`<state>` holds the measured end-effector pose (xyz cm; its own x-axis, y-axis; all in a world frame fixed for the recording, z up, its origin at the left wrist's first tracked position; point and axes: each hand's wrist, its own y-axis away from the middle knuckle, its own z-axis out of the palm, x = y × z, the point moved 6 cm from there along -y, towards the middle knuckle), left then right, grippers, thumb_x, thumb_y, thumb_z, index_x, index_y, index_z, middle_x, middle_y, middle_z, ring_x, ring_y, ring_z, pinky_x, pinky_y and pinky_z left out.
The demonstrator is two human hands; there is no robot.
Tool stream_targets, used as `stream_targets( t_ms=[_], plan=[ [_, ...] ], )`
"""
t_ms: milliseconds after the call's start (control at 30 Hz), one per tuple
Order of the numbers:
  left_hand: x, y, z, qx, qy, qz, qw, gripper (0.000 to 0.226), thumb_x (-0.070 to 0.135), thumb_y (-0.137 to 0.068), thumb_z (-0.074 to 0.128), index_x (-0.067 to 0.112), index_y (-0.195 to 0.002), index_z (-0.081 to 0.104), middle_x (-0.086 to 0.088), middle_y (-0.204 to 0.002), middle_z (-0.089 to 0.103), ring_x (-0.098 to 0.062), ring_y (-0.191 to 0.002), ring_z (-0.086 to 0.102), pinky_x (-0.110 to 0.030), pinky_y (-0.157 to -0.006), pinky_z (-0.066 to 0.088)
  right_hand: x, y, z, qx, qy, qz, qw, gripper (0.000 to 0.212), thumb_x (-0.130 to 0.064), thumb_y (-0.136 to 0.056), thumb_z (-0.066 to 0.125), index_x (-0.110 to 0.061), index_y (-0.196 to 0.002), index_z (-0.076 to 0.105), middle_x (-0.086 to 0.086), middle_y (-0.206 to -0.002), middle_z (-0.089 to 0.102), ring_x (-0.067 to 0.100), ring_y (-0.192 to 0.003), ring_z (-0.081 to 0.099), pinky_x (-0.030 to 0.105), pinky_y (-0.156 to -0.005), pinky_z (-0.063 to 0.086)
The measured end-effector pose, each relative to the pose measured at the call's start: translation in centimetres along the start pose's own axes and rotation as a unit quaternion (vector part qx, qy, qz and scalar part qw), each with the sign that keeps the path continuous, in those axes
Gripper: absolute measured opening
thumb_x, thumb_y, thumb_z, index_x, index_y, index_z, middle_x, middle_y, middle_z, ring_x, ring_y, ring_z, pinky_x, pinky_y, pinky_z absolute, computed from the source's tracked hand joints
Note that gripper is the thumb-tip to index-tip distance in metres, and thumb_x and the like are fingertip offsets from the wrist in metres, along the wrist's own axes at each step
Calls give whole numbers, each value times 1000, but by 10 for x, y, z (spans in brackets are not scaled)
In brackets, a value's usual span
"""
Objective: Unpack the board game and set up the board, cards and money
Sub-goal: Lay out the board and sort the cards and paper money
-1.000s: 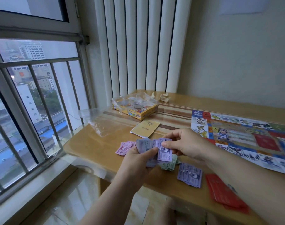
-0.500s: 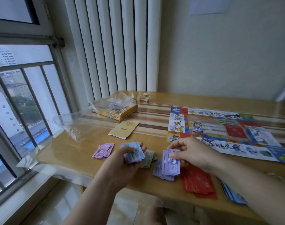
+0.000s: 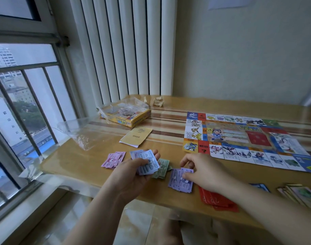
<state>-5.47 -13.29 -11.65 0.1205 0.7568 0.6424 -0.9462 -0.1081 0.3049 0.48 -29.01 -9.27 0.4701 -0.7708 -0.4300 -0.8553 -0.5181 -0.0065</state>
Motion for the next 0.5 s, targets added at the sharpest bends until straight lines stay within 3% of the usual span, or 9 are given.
stream_targets(
  t_ms=[200, 300, 400, 500],
  plan=[
    [1, 4, -7, -22, -14, -1, 1000, 36, -10, -92, 37, -2, -125, 49, -15, -106, 71, -22, -86, 72, -32, -66, 60, 1, -10, -1, -15, -105, 20, 994, 21, -28, -80, 74, -37, -85, 56, -11, -80, 55, 6, -69, 54, 33, -73, 49],
    [2, 5, -8, -27, -22, -1, 999, 37, -11, -92, 38, -2, -126, 50, -15, -106, 71, -22, -86, 72, -32, -61, 59, 0, -10, 2, -18, -14, 28, 999, 21, -41, -79, 72, -39, -92, 55, -14, -86, 57, 5, -80, 56, 31, -80, 41],
    [2, 5, -7, -32, -42, 8, 999, 35, -11, -91, 41, -1, -123, 53, -13, -102, 72, -21, -85, 72, -32, -64, 60, -9, -10, -6, 32, 84, 3, 996, 28, -48, -77, 70, -40, -99, 54, -17, -93, 51, 4, -87, 52, 29, -83, 34],
    [0, 7, -4, -50, -76, 16, 996, 32, -9, -89, 46, 1, -117, 56, -12, -95, 73, -20, -80, 72, -30, -67, 58, -32, -13, -19, 75, -105, -40, 991, 18, -41, -81, 70, -30, -92, 61, -14, -85, 54, 0, -75, 50, 17, -70, 40]
  ],
)
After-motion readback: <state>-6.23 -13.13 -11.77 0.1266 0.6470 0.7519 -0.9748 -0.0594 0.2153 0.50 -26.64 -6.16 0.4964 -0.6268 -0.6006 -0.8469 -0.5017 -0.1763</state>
